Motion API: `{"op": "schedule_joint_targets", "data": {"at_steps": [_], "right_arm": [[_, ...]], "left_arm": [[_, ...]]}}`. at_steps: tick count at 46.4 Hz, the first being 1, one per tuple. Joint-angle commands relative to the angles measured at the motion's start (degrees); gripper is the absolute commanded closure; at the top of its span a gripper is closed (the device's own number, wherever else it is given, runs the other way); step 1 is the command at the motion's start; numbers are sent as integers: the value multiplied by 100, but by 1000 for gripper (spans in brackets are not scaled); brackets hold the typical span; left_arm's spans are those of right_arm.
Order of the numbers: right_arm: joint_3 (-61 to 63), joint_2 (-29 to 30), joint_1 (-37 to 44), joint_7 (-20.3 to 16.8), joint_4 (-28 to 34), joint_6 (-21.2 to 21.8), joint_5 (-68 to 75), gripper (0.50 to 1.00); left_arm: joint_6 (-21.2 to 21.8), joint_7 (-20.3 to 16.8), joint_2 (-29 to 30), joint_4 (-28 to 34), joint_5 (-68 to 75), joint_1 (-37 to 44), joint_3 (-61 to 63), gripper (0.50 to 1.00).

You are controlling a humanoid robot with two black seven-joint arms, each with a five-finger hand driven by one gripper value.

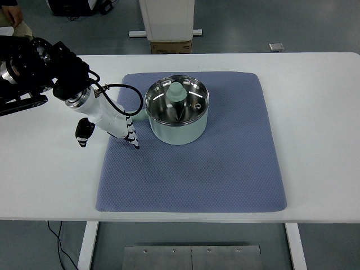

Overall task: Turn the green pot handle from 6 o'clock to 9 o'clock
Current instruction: 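Swing the green handle with the left hand toward the left arm's side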

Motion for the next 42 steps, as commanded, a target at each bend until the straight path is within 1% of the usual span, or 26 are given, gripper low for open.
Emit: {"op": "schedule_joint_targets", "data": {"at_steps": [1, 15, 42], "right_arm": [[0, 0, 1, 0, 0, 5, 0, 500], [0, 0, 1, 0, 0, 5, 0, 500], [0, 0, 1, 0, 0, 5, 0, 500]], "left_arm": [[39, 0, -10, 66, -11, 33, 50, 500], [364, 0, -18, 461, -213, 60, 332, 500], [461, 0, -18, 637, -231, 60, 419, 500]]}}
